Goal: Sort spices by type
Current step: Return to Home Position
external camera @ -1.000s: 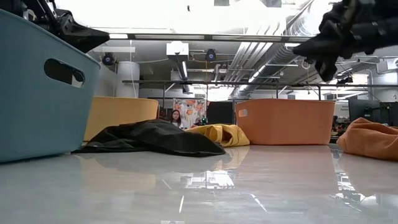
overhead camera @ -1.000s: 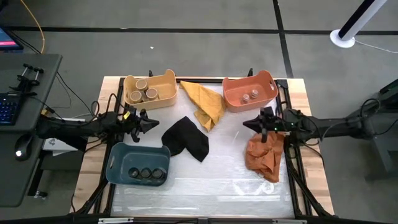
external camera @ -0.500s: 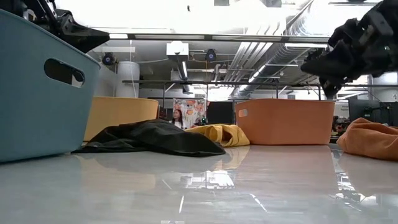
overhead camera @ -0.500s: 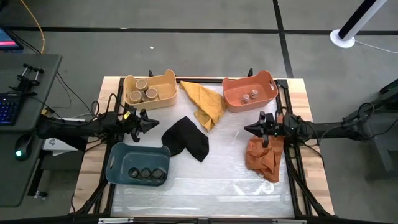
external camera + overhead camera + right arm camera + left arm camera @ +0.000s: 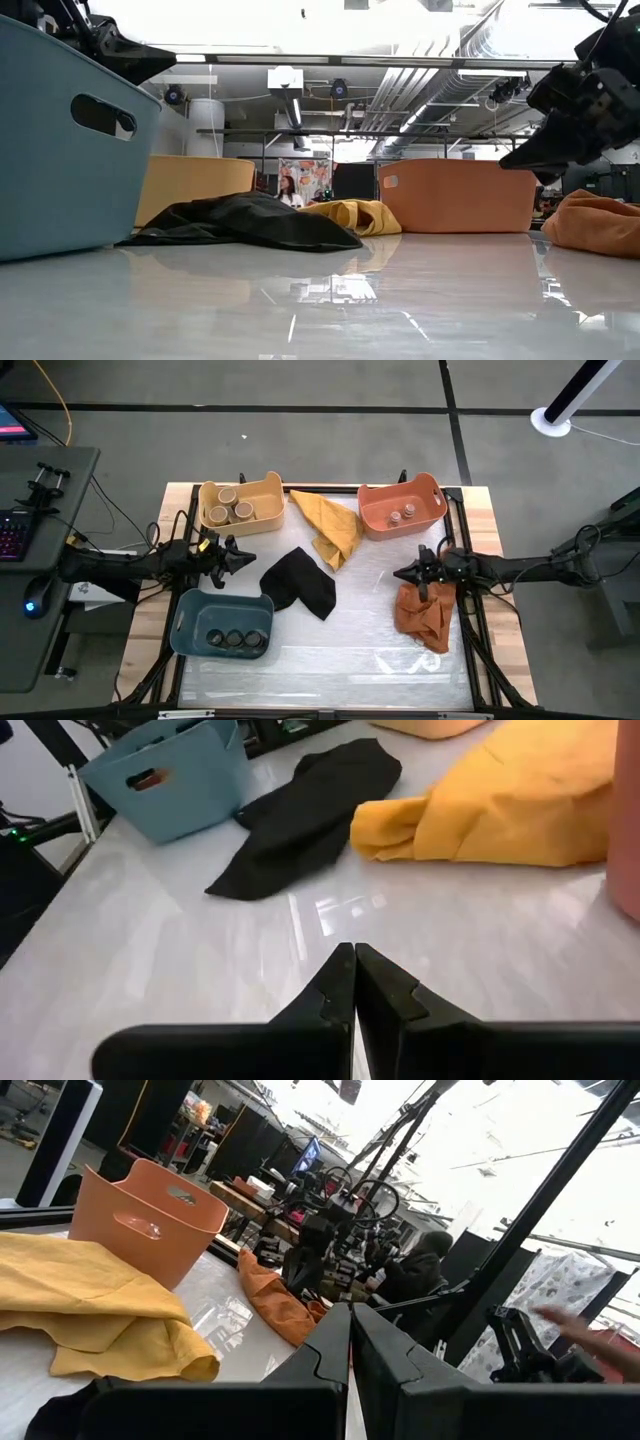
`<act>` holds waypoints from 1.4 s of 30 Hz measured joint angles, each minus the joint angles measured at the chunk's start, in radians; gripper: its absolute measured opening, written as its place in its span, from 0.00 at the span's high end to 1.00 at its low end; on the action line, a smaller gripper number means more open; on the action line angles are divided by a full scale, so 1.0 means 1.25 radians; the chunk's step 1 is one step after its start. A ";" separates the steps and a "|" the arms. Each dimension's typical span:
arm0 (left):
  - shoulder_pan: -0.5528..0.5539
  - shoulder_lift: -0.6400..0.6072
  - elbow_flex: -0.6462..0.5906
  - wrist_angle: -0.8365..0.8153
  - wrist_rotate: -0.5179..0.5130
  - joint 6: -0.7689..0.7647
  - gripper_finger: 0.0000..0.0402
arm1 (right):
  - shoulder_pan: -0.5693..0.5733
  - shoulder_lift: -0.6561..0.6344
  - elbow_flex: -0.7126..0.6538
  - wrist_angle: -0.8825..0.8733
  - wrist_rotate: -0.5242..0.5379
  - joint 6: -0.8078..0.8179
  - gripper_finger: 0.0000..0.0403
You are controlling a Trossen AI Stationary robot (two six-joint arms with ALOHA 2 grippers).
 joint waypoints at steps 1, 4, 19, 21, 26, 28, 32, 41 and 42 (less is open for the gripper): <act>0.000 0.000 0.000 0.000 0.000 0.000 1.00 | 0.000 0.000 0.000 0.000 0.000 0.000 1.00; 0.000 0.000 0.000 0.000 0.000 0.000 1.00 | 0.004 -0.015 0.000 -0.001 0.000 0.000 1.00; 0.043 -0.229 -0.003 -0.127 -0.007 0.000 1.00 | 0.013 -0.292 -0.003 0.048 0.001 0.000 1.00; 0.043 -0.230 -0.002 -0.120 -0.011 0.000 1.00 | 0.014 -0.293 -0.003 0.060 0.003 0.000 1.00; 0.027 -0.230 -0.002 -0.128 -0.016 0.000 1.00 | 0.014 -0.289 -0.003 0.045 0.003 0.000 1.00; 0.014 -0.230 -0.002 -0.129 -0.015 0.000 1.00 | 0.014 -0.287 -0.003 0.029 0.003 0.000 1.00; 0.003 -0.230 -0.002 -0.129 -0.016 0.000 1.00 | 0.014 -0.287 -0.003 0.012 0.003 0.000 1.00; 0.003 -0.230 -0.002 -0.130 -0.015 0.000 1.00 | 0.014 -0.287 -0.003 0.011 0.003 0.000 1.00; 0.003 -0.230 -0.002 -0.130 -0.015 0.000 1.00 | 0.014 -0.287 -0.003 0.011 0.003 0.000 1.00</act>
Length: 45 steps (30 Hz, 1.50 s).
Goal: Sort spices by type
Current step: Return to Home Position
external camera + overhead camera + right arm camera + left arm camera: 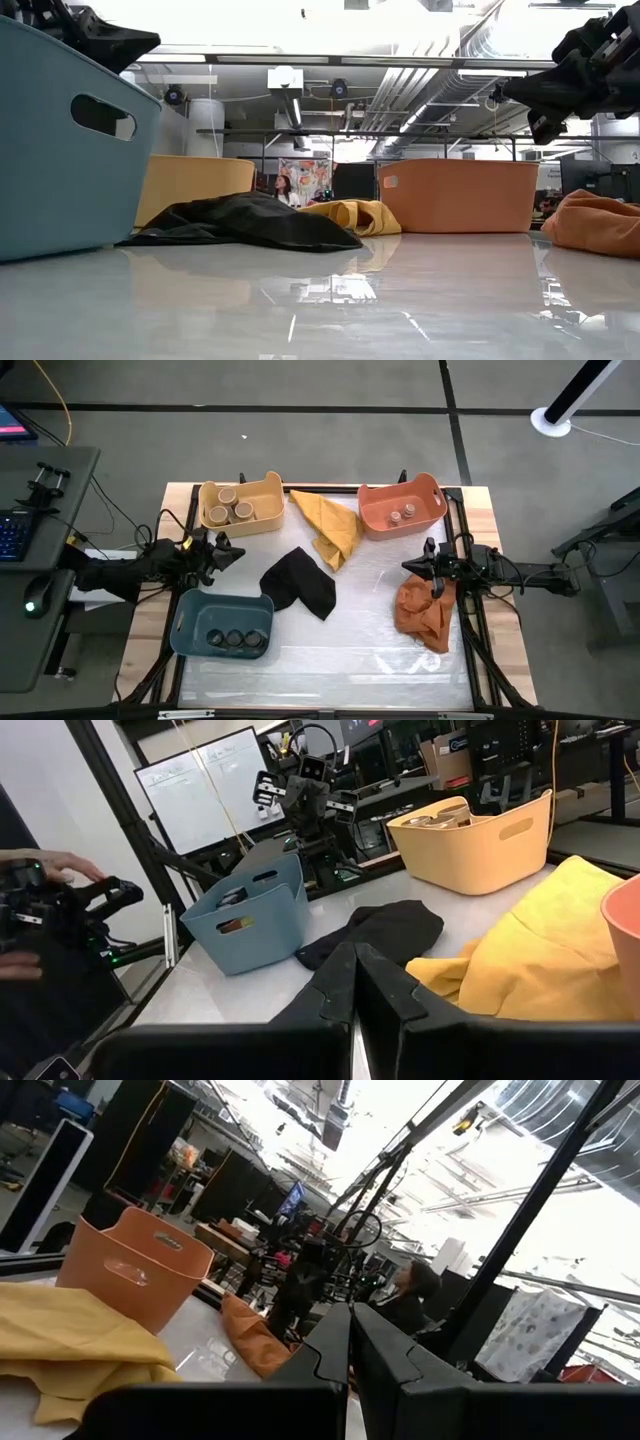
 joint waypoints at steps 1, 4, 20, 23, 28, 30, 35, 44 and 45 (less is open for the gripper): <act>0.000 0.000 0.000 -0.001 0.000 0.000 1.00 | 0.000 0.000 0.000 0.000 0.000 0.000 1.00; 0.002 0.000 0.000 -0.058 0.044 0.111 1.00 | 0.000 0.000 0.000 0.000 0.000 0.000 1.00; 0.003 0.001 -0.001 -0.164 0.092 0.293 1.00 | 0.000 0.004 0.000 -0.001 0.000 0.000 1.00; 0.003 0.001 -0.001 -0.164 0.092 0.293 1.00 | 0.000 0.004 0.000 -0.002 0.000 0.000 1.00; 0.003 0.002 -0.001 -0.164 0.091 0.293 1.00 | 0.000 0.004 0.000 -0.002 0.000 0.000 1.00; 0.003 0.002 -0.001 -0.164 0.090 0.293 1.00 | 0.000 0.004 0.000 -0.002 0.000 0.000 1.00; 0.003 0.002 -0.001 -0.163 0.089 0.293 1.00 | 0.000 0.004 0.000 -0.002 0.000 0.000 1.00; 0.003 0.002 -0.001 -0.163 0.089 0.293 1.00 | 0.000 0.004 0.000 -0.002 0.000 0.000 1.00; 0.003 0.002 -0.001 -0.163 0.089 0.293 1.00 | 0.000 0.004 0.000 -0.002 0.000 0.000 1.00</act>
